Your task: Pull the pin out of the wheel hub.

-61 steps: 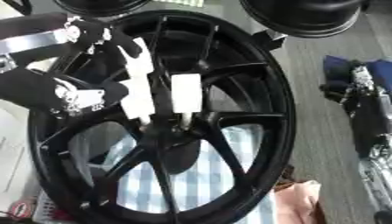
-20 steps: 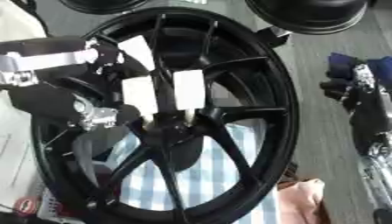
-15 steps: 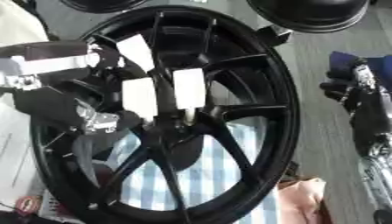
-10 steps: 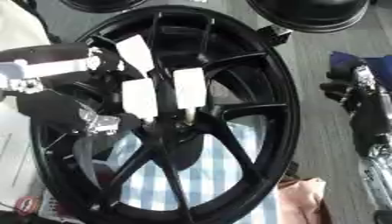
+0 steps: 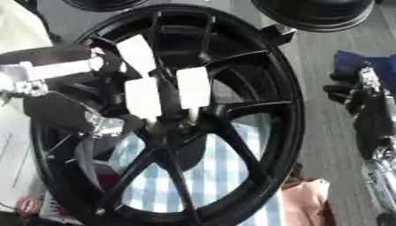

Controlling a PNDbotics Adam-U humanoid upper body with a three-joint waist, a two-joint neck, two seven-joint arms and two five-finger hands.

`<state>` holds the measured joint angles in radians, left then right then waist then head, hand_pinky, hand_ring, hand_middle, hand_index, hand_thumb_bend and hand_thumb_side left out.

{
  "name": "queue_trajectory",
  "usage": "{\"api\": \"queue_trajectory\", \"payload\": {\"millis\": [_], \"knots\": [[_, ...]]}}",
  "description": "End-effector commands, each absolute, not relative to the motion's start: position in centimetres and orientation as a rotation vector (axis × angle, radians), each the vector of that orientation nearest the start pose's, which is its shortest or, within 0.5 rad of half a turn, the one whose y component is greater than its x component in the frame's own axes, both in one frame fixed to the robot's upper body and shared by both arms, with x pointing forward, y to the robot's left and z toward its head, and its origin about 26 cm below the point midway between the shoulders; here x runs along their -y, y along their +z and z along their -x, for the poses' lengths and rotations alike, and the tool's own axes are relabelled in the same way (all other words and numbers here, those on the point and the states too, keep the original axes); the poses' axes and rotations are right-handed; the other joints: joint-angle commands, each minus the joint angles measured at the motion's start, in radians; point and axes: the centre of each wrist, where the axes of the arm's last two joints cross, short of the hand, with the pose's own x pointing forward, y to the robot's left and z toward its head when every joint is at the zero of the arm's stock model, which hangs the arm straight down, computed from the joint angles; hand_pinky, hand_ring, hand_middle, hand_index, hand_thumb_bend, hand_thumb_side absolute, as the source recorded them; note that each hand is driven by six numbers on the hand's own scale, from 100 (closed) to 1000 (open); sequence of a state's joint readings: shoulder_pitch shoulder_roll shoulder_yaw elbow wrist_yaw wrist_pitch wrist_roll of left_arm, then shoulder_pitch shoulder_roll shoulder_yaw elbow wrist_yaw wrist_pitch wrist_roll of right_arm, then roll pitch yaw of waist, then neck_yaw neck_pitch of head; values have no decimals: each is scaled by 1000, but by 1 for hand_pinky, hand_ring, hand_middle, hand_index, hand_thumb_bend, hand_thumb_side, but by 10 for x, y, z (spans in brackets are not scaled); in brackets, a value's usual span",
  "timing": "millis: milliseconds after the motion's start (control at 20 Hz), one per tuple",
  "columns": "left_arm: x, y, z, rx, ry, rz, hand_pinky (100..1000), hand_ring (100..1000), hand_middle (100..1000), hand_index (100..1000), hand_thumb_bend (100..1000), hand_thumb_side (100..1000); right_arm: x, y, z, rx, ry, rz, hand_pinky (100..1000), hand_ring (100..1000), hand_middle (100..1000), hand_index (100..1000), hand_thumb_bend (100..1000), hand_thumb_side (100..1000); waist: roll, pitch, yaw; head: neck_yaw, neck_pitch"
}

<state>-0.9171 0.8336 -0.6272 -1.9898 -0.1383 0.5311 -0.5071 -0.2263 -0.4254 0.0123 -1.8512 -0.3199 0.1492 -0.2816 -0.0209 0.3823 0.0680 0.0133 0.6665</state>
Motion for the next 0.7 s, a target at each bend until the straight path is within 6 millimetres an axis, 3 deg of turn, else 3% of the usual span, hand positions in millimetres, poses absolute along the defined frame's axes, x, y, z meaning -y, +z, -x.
{"api": "queue_trajectory", "payload": {"millis": [50, 550, 700], "knots": [[-163, 309, -291, 1577, -1666, -477, 587, 692, 580, 784, 377, 548, 296, 159, -310, 1922, -35, 143, 801, 704, 705, 717, 100, 857, 1, -17, -2, 4, -6], [-154, 312, -290, 1641, -1633, -491, 521, 613, 507, 694, 306, 520, 297, 155, -309, 1911, -49, 140, 802, 704, 706, 716, 100, 863, 1, -14, -2, 4, -8], [-151, 312, -289, 1641, -1633, -492, 499, 590, 487, 659, 207, 466, 297, 155, -309, 1913, -53, 138, 802, 705, 706, 716, 100, 864, 1, -13, -2, 5, -9]]}}
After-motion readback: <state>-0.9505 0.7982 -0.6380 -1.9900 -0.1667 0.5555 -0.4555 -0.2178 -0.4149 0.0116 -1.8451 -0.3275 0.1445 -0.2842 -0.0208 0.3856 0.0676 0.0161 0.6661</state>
